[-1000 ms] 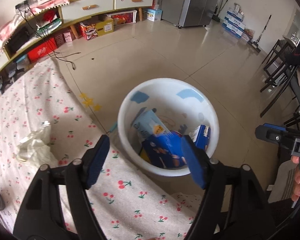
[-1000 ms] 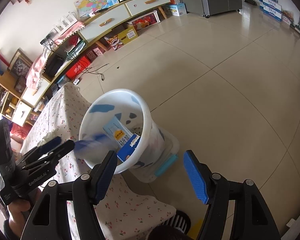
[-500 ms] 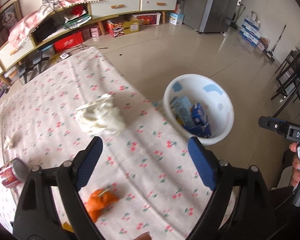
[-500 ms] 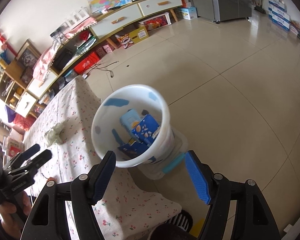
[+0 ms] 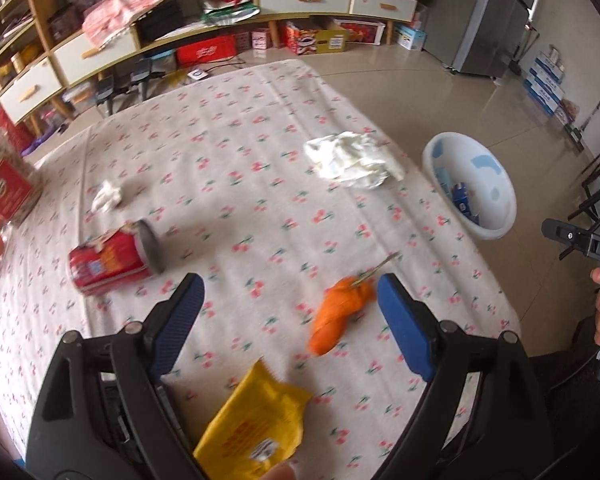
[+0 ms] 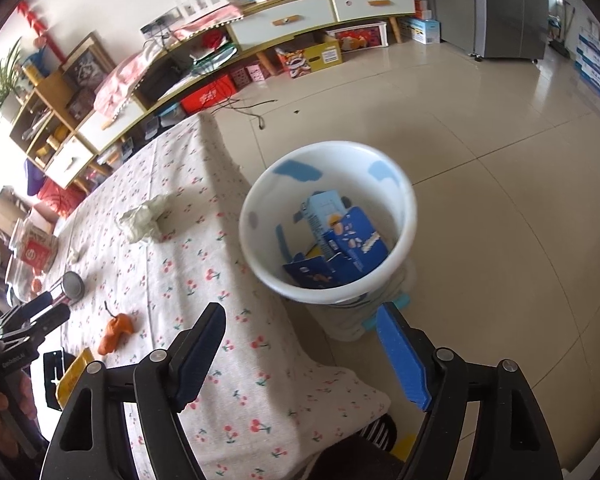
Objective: Collect trash
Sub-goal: 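Move both grippers back over the table toward the black tray and orange toy, then grasp the black plastic tray with the left gripper while the right grasps the orange toy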
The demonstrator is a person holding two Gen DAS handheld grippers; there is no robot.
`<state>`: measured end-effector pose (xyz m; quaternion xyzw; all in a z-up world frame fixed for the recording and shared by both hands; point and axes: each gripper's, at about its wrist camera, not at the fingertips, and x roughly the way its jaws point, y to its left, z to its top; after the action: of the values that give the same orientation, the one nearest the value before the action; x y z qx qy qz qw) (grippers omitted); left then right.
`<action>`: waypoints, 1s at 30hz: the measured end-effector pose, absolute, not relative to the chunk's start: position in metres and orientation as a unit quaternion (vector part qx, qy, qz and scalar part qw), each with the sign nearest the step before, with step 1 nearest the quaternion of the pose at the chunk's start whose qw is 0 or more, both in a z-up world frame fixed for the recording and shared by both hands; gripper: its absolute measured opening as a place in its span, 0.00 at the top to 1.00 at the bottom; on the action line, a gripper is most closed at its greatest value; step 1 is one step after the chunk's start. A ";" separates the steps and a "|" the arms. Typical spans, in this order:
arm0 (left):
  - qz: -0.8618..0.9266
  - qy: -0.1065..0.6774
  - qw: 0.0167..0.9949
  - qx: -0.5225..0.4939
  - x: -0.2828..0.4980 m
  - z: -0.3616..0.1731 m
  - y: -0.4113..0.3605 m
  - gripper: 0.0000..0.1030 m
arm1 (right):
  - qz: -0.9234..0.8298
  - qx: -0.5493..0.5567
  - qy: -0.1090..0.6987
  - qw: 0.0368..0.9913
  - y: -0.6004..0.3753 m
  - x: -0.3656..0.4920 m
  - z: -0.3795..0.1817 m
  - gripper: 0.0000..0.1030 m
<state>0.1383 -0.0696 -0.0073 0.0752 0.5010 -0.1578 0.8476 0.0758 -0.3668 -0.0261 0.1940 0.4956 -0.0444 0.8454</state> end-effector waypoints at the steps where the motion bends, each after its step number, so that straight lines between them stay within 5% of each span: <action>1: -0.153 0.502 0.848 0.074 0.137 -0.008 -0.061 0.14 | -0.042 0.191 0.497 0.845 -0.362 0.077 -0.026 0.23; 18: -0.066 0.536 0.842 0.001 0.112 -0.035 0.083 0.14 | 0.019 0.111 0.525 0.843 -0.260 0.113 -0.026 0.22; 30: -0.073 0.567 0.819 -0.038 0.098 -0.061 0.107 0.15 | 0.057 0.053 0.549 0.832 -0.193 0.134 -0.037 0.22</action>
<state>0.0979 0.1071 -0.0614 -0.0382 0.5672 -0.0726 0.8195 0.1339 -0.1929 -0.0373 0.0528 0.5487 0.0574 0.8324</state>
